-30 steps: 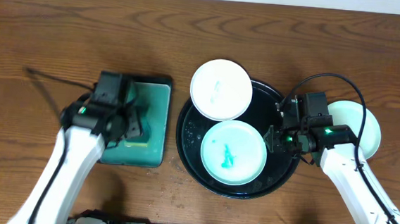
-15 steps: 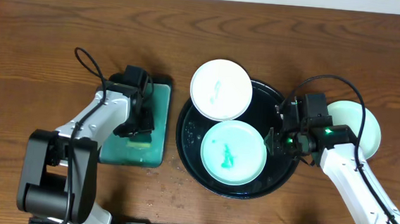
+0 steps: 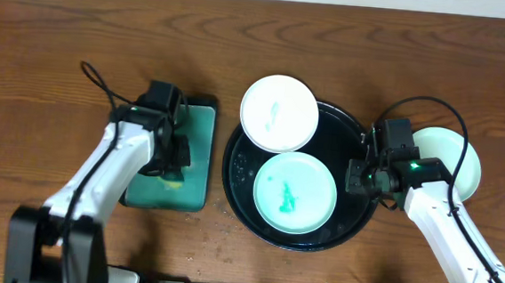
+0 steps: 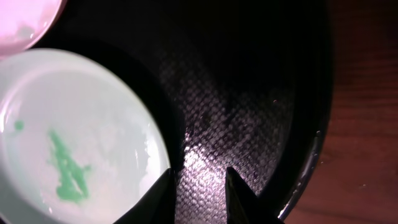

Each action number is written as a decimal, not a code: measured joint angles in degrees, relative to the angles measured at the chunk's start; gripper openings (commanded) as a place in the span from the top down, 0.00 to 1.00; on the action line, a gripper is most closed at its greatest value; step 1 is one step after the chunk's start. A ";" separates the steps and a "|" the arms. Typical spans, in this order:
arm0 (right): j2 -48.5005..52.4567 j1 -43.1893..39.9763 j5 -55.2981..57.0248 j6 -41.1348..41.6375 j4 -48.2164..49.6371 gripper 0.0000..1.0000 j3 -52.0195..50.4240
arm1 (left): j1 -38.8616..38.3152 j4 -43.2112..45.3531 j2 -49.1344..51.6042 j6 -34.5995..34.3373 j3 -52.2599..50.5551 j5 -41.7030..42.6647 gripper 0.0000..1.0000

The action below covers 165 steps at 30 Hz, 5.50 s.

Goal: Clean dirty plates on tray and stack at the side
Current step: 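Grasp the sponge in the water tray with the left gripper, then scrub the pale green plate with the sponge in the left gripper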

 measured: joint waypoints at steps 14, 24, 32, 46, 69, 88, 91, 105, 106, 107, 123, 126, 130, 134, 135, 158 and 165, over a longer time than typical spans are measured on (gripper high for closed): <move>0.00 0.00 -7.34 -8.00 0.83 0.69 0.00 | 0.00 12.04 3.21 0.00 -8.28 -1.51 0.93; 0.13 0.00 -4.52 -4.37 3.10 0.67 -0.13 | 0.07 1.79 4.39 0.00 -3.78 -1.73 0.93; 4.04 0.00 -7.39 -7.58 7.43 0.64 -0.57 | 0.07 -6.51 -5.64 -0.02 8.04 1.40 0.93; 16.68 -0.04 -12.85 -12.04 8.94 0.99 -0.76 | -9.90 -5.84 -11.61 -3.96 8.35 10.51 0.93; 16.81 -0.17 -14.05 -11.47 8.00 0.99 -0.72 | -39.26 23.82 16.50 -23.65 5.44 11.04 0.93; 17.16 -0.15 -15.91 -10.73 6.78 0.99 -0.74 | -32.17 7.72 19.06 -19.87 10.75 0.31 0.93; 17.18 -0.15 -15.93 -10.73 6.78 0.99 -0.74 | -31.65 8.00 19.10 -19.71 10.75 1.92 0.93; 17.18 -0.15 -15.76 -10.60 6.99 0.99 -0.74 | -36.37 27.32 21.77 -19.56 8.87 20.06 0.93; 17.16 -0.15 -15.69 -10.60 7.13 0.99 -0.74 | -36.85 27.30 21.77 -19.54 8.87 20.59 0.92; 17.18 -0.15 -15.67 -10.60 7.17 0.99 -0.74 | -37.24 27.21 21.77 -19.56 8.85 21.07 0.93; 17.18 -0.15 -15.76 -10.58 6.97 0.99 -0.74 | -38.18 9.11 20.81 -20.09 11.06 13.81 0.93; 17.18 -0.15 -15.80 -10.58 6.93 0.99 -0.74 | -37.90 5.51 20.79 -20.22 12.02 10.82 0.92; 17.18 -0.15 -16.02 -10.56 6.69 0.99 -0.76 | -37.05 0.85 20.94 -20.70 13.90 4.37 0.92; 17.27 -0.15 -16.15 -10.56 6.64 0.99 -0.76 | -36.09 -1.20 21.18 -21.27 15.67 -2.97 0.93; 17.27 -0.15 -16.17 -10.56 6.60 0.99 -0.76 | -36.04 -0.83 21.18 -21.24 15.85 -4.20 0.93; 17.29 -0.15 -15.76 -10.36 7.21 0.99 -0.74 | -35.56 15.10 24.35 -18.40 15.54 19.78 0.92; 17.29 -0.15 -15.74 -10.36 7.19 0.99 -0.74 | -39.65 15.13 24.79 -17.81 15.54 23.93 0.93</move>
